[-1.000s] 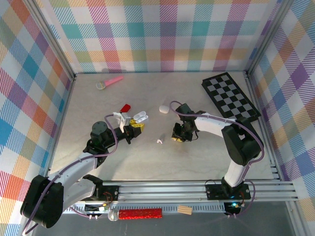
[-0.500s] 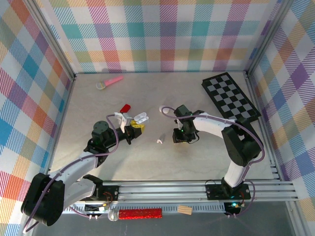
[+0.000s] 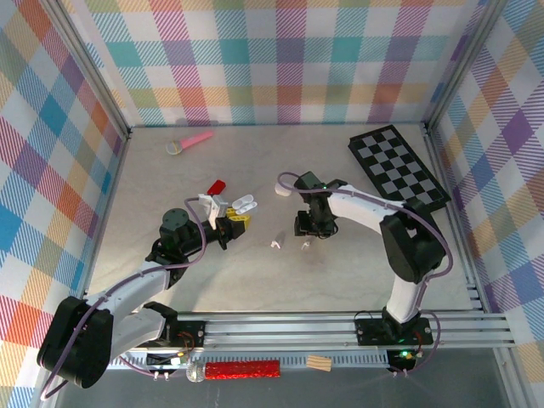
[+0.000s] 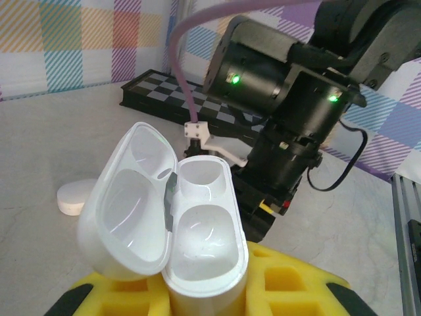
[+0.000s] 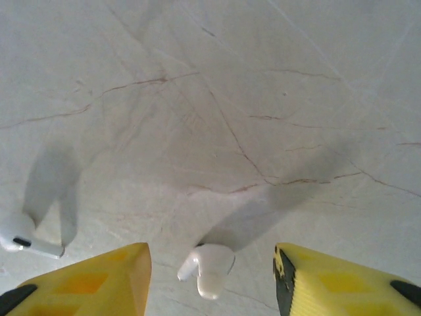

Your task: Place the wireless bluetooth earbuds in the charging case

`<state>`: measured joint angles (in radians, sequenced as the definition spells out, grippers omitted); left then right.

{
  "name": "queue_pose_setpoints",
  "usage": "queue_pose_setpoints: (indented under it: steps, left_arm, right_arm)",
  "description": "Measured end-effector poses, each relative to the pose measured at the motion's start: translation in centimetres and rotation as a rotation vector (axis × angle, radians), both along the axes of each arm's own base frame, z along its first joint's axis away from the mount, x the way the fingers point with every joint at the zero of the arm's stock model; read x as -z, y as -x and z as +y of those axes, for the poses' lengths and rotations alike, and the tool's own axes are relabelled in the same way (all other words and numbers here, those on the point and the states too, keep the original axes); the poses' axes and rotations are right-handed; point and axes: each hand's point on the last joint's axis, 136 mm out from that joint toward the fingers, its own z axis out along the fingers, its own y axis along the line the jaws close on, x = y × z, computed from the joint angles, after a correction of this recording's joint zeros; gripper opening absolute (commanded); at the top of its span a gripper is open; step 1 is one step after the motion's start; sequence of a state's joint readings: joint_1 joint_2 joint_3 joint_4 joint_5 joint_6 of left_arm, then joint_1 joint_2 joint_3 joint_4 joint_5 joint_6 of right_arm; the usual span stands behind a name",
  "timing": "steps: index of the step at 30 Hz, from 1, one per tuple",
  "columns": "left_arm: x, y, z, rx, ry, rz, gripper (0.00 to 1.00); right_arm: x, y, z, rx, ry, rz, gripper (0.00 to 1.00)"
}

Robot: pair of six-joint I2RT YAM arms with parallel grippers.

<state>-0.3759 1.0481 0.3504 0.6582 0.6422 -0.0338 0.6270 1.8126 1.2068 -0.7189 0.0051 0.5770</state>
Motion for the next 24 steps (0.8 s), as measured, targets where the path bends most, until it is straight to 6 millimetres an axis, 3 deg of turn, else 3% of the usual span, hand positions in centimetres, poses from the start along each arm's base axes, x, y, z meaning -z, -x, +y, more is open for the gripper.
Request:
queue_pose_setpoints:
  steps: [8,17,24]
  left_arm:
    - [0.0,0.0,0.0,0.000,0.000,0.000,0.00]
    - [-0.1,0.0,0.0,0.003,0.003,-0.007,0.00]
    - [-0.1,0.0,0.0,0.003,0.002,-0.006,0.00]
  right_arm:
    - [1.8,1.1,0.1,0.056,0.007,0.089,0.37]
    - [2.1,1.3,-0.1,0.072,0.014,0.108,0.25]
    - [2.0,1.3,-0.2,0.084,0.015,0.112,0.22]
